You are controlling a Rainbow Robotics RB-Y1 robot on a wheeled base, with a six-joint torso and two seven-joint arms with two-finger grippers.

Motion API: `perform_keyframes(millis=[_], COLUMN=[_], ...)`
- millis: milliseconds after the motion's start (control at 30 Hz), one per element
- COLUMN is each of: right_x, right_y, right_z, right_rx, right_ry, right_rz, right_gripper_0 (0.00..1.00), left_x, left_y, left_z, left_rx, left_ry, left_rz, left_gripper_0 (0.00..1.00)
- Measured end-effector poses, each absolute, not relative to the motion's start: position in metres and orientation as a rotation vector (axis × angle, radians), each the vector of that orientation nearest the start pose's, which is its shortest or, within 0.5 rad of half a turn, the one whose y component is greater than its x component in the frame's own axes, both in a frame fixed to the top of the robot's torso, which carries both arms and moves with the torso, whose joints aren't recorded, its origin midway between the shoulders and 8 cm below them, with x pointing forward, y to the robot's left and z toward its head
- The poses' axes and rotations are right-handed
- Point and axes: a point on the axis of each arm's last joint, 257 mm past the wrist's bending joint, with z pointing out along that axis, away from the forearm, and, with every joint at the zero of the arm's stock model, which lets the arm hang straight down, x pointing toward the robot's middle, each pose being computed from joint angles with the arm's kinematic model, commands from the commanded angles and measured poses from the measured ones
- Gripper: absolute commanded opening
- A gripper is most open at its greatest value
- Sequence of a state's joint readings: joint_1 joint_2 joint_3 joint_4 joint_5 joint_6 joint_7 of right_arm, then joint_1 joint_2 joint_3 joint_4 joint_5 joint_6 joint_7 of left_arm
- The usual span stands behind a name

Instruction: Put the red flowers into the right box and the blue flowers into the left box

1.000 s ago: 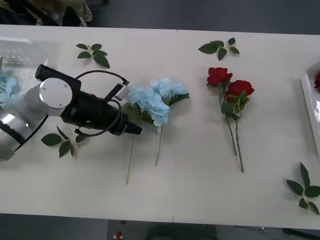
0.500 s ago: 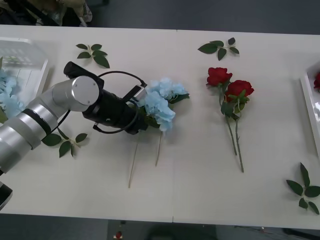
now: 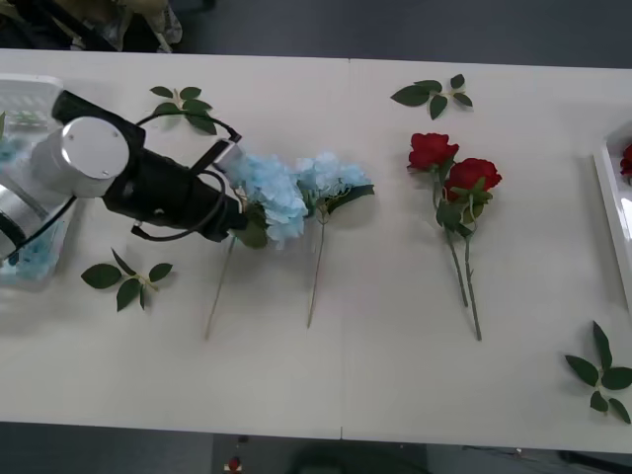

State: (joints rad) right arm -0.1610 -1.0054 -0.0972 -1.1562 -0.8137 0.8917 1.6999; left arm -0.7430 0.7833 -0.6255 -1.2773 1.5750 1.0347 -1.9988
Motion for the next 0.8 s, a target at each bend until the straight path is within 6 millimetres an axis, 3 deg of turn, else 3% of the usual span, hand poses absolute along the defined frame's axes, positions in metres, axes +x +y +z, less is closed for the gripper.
perform_keyframes(millis=[200, 467, 667, 800], right_x=[0.453, 0.47, 0.474, 0.472], right_y=[-0.586, -0.482, -0.416, -0.383], right_z=[-0.264, -0.227, -0.224, -0.226], right_rx=[0.134, 0.177, 0.248, 0.319], right_ry=[2.52, 2.503, 2.472, 2.471], right_rz=[-0.229, -0.037, 0.097, 0.201], right_gripper_0=[0.94, 0.94, 0.94, 0.94], left_x=[0.513, 0.495, 0.487, 0.486], left_y=[0.193, 0.318, 0.406, 0.466], left_z=[-0.198, -0.142, -0.115, -0.114], left_rx=[0.732, 0.605, 0.502, 0.474], left_ry=[2.365, 2.463, 2.521, 2.563], left_rz=[-0.741, -0.572, -0.357, -0.128], left_gripper_0=[0.0, 0.0, 0.0, 0.0])
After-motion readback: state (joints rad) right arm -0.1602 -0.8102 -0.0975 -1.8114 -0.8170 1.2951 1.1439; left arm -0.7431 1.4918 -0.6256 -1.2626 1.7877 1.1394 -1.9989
